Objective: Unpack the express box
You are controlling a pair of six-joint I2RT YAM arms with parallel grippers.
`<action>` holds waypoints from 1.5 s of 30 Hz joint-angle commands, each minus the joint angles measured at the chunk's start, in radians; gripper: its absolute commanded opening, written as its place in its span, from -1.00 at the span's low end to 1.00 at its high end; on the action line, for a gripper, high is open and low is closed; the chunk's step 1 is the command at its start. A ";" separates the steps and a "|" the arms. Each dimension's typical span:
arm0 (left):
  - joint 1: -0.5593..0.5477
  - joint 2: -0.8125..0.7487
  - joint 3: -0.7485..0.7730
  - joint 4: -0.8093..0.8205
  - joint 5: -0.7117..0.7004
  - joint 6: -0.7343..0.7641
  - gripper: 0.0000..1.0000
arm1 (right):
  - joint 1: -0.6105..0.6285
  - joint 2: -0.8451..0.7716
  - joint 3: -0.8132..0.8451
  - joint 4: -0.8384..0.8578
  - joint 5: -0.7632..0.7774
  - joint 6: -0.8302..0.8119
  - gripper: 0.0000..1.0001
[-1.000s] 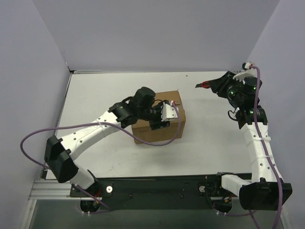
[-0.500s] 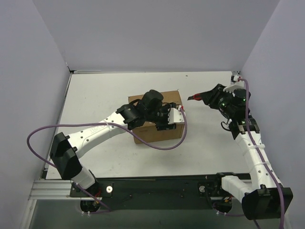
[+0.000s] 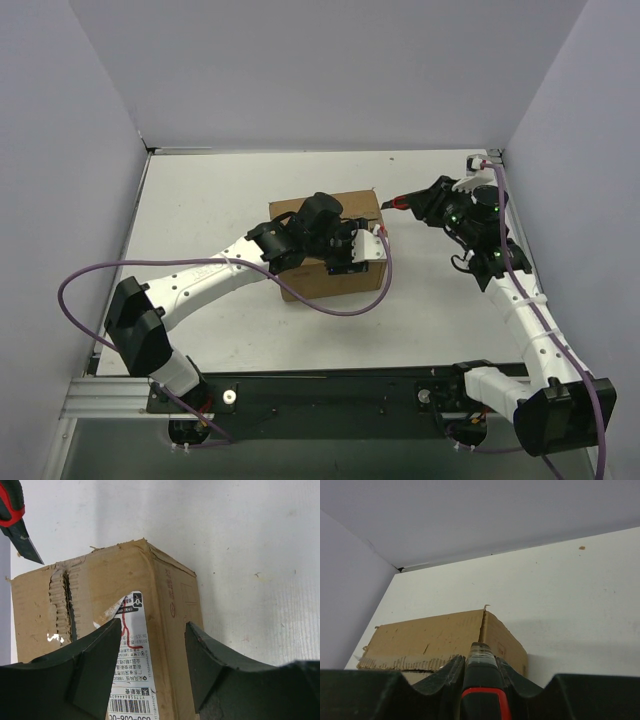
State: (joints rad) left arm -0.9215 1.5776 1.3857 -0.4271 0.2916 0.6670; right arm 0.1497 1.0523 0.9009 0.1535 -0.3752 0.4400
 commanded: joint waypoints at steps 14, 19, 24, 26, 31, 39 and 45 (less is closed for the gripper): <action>0.006 0.010 -0.007 0.077 -0.019 -0.032 0.24 | 0.021 0.026 0.020 0.084 0.025 -0.037 -1.00; 0.003 0.021 -0.002 0.094 -0.022 -0.049 0.23 | 0.034 0.025 0.003 0.055 0.010 -0.043 -1.00; 0.004 0.033 0.004 0.116 -0.054 -0.067 0.23 | 0.044 0.008 0.000 0.008 0.010 -0.052 -1.00; 0.001 0.038 0.004 0.125 -0.081 -0.070 0.21 | 0.044 -0.001 0.004 -0.022 0.012 -0.060 -1.00; -0.008 0.064 0.025 0.139 -0.118 -0.075 0.15 | 0.044 -0.014 0.001 -0.066 0.015 -0.064 -1.00; -0.031 0.116 0.067 0.209 -0.101 -0.093 0.05 | 0.044 -0.009 -0.005 -0.072 0.015 -0.066 -1.00; -0.031 0.185 0.128 0.260 -0.190 -0.162 0.04 | 0.044 -0.021 -0.008 -0.094 0.021 -0.072 -1.00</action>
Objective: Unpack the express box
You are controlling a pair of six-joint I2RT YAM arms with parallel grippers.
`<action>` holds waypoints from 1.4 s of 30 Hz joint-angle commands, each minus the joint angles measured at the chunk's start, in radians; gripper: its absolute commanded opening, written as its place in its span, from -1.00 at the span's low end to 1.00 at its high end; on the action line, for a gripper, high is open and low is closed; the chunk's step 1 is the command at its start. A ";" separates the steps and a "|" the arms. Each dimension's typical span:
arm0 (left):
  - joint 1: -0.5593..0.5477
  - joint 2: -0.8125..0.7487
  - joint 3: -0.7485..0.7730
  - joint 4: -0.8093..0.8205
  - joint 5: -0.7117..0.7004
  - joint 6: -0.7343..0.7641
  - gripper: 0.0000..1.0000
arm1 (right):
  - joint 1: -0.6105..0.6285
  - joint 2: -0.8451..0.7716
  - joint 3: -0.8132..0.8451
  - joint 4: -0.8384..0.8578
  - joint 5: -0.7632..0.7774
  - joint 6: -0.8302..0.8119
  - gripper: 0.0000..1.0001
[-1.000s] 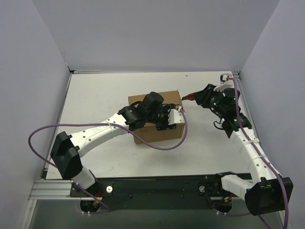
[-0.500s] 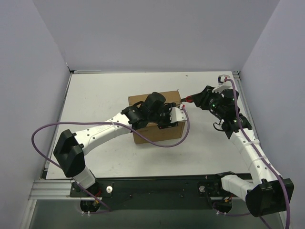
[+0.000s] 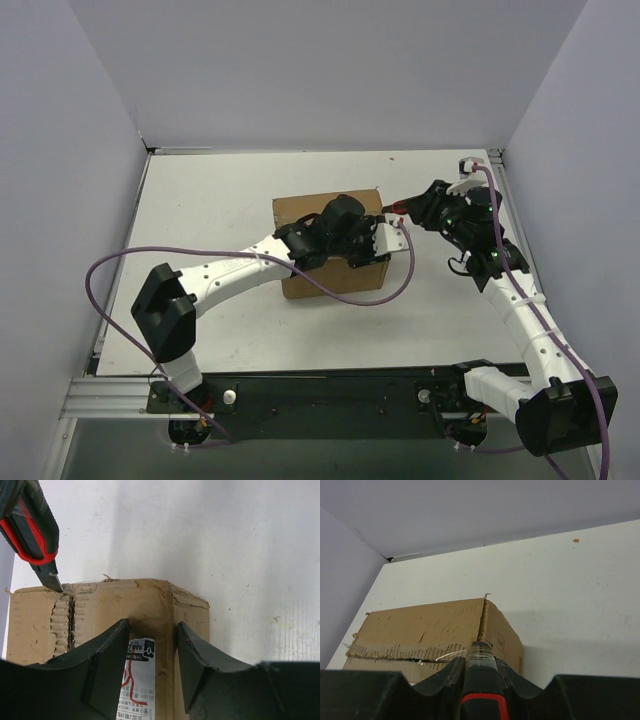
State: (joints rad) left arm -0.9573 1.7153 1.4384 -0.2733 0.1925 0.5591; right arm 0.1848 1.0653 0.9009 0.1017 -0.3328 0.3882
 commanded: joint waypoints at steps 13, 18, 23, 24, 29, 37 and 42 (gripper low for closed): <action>0.034 0.099 0.126 0.118 -0.185 -0.134 -0.13 | 0.002 -0.113 -0.060 -0.091 -0.002 -0.029 -1.00; 0.046 0.112 0.134 0.118 -0.185 -0.140 -0.16 | -0.002 -0.142 -0.074 -0.127 -0.008 -0.032 -1.00; 0.051 0.122 0.134 0.117 -0.185 -0.149 -0.17 | -0.005 -0.174 -0.086 -0.158 -0.011 -0.032 -1.00; 0.052 0.124 0.135 0.115 -0.185 -0.149 -0.18 | -0.008 -0.179 -0.089 -0.161 -0.011 -0.034 -1.00; 0.060 0.130 0.137 0.109 -0.185 -0.153 -0.18 | -0.019 -0.209 -0.086 -0.223 -0.017 -0.038 -1.00; 0.063 0.156 0.157 0.103 -0.179 -0.174 -0.20 | -0.021 -0.243 -0.076 -0.304 -0.034 -0.017 -1.00; 0.065 0.161 0.163 0.092 -0.123 -0.176 -0.20 | -0.064 -0.232 -0.030 -0.303 -0.008 -0.022 -1.00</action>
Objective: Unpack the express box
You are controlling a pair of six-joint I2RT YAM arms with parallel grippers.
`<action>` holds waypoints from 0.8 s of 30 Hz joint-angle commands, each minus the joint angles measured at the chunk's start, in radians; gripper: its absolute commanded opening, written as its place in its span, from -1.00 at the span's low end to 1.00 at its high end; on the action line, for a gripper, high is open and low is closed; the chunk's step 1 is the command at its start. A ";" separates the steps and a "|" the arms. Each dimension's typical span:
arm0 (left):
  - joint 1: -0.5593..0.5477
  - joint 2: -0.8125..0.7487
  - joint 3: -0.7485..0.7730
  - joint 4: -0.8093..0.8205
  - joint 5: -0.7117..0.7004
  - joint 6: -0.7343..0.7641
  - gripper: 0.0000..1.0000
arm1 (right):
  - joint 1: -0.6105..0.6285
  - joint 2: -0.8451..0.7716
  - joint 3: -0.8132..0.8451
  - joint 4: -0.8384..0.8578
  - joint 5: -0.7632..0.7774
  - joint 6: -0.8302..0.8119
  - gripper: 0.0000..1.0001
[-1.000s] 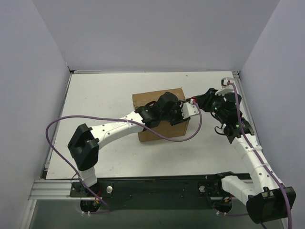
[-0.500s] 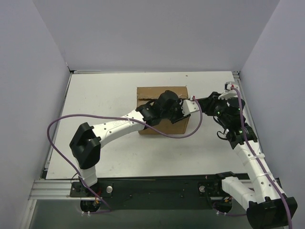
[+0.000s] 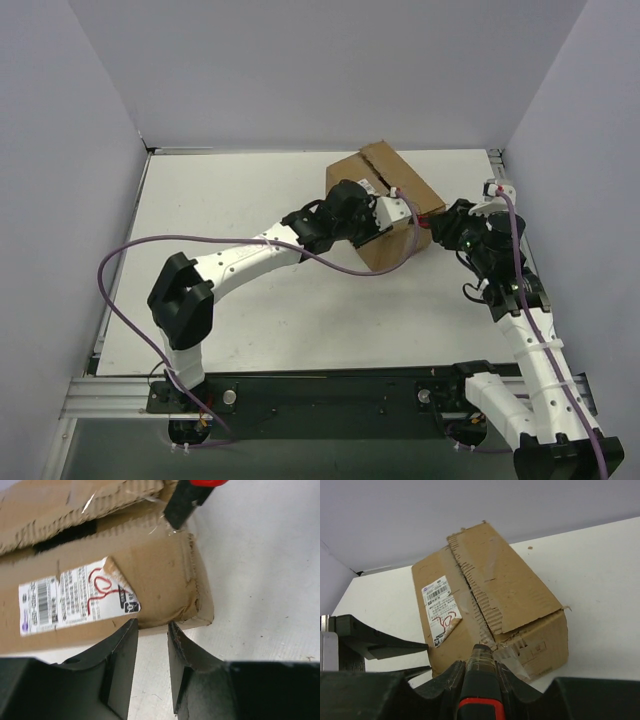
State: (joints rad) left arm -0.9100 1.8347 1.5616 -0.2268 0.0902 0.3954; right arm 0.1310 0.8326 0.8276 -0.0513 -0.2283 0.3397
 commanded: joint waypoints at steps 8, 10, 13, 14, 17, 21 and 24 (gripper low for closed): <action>0.034 -0.005 0.018 0.032 0.038 -0.018 -0.19 | -0.056 -0.027 0.154 -0.257 -0.083 -0.005 -1.00; 0.063 -0.035 0.017 0.040 0.058 -0.030 -0.18 | -0.068 -0.033 0.175 -0.312 -0.069 -0.016 -1.00; 0.117 -0.072 0.034 0.046 0.120 -0.059 -0.14 | -0.086 -0.050 0.192 -0.387 -0.065 -0.060 -1.00; 0.131 -0.077 0.040 0.046 0.141 -0.067 -0.12 | -0.093 -0.059 0.205 -0.406 -0.060 -0.074 -1.00; 0.172 -0.080 0.063 0.066 0.161 -0.069 -0.06 | -0.122 -0.078 0.240 -0.447 -0.055 -0.123 -1.00; 0.201 -0.042 0.078 0.086 0.140 -0.067 -0.04 | -0.160 -0.066 0.315 -0.453 -0.091 -0.157 -1.00; 0.207 -0.012 0.089 0.073 0.144 -0.092 -0.04 | -0.168 -0.035 0.396 -0.440 -0.073 -0.186 -1.00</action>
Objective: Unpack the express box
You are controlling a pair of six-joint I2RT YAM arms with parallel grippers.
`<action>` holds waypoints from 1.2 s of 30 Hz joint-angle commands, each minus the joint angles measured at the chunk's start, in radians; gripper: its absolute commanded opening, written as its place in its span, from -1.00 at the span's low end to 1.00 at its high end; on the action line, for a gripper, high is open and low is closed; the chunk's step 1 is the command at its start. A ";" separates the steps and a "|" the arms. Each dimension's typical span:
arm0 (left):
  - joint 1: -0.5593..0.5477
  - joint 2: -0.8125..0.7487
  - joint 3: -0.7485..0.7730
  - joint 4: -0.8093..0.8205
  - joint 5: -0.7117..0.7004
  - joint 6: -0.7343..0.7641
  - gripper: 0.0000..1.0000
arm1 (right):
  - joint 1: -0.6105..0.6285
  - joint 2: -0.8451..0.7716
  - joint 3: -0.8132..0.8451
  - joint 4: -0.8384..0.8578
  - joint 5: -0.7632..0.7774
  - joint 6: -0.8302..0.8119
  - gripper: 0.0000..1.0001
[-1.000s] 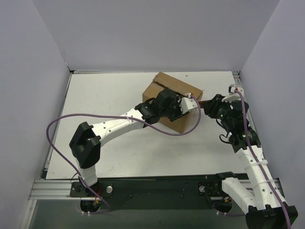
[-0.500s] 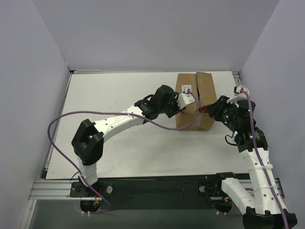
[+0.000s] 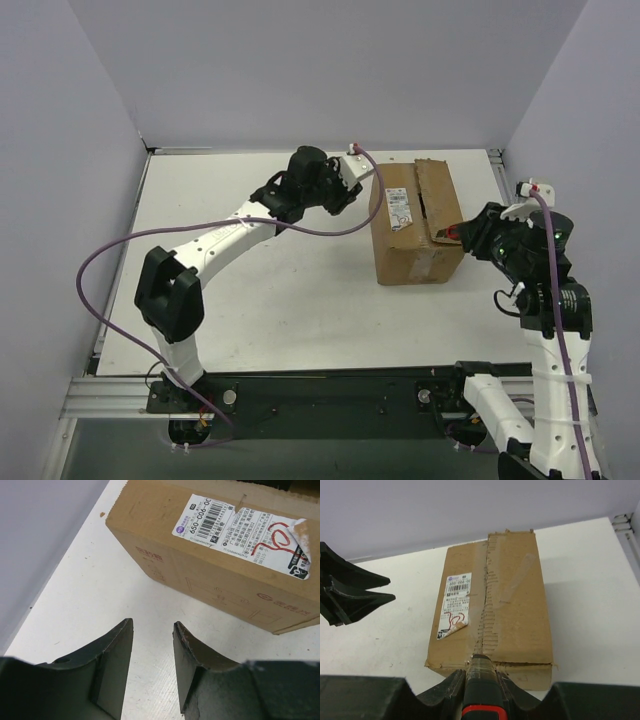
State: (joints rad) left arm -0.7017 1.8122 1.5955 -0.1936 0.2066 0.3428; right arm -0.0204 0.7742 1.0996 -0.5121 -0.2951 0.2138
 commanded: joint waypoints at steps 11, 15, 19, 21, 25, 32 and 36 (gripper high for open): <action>0.010 0.113 0.127 0.029 0.054 -0.045 -0.15 | -0.093 0.198 0.040 0.269 0.241 -0.206 -1.00; 0.010 0.040 0.008 0.022 0.097 -0.071 -0.22 | -0.136 0.336 0.025 0.455 0.130 -0.254 -1.00; 0.011 -0.123 -0.148 0.002 0.119 -0.058 -0.22 | -0.162 0.593 0.120 0.587 -0.007 -0.228 -1.00; 0.016 -0.184 -0.210 -0.035 0.123 -0.013 -0.22 | -0.165 0.681 0.201 0.607 -0.097 -0.214 -1.00; 0.027 -0.353 -0.330 -0.119 0.135 0.090 -0.21 | -0.159 0.915 0.379 0.623 -0.300 -0.127 -1.00; 0.031 -0.491 -0.428 -0.262 0.073 0.294 -0.20 | -0.012 1.210 0.748 0.463 -0.571 -0.051 -1.00; 0.033 -0.479 -0.388 -0.303 0.051 0.373 -0.15 | 0.132 1.335 0.913 0.377 -0.653 -0.039 -1.00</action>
State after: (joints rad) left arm -0.6739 1.3258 1.1778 -0.4244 0.2893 0.5919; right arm -0.0364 2.0476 1.8767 -0.0597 -0.7269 0.1387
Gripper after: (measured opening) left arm 0.411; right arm 0.256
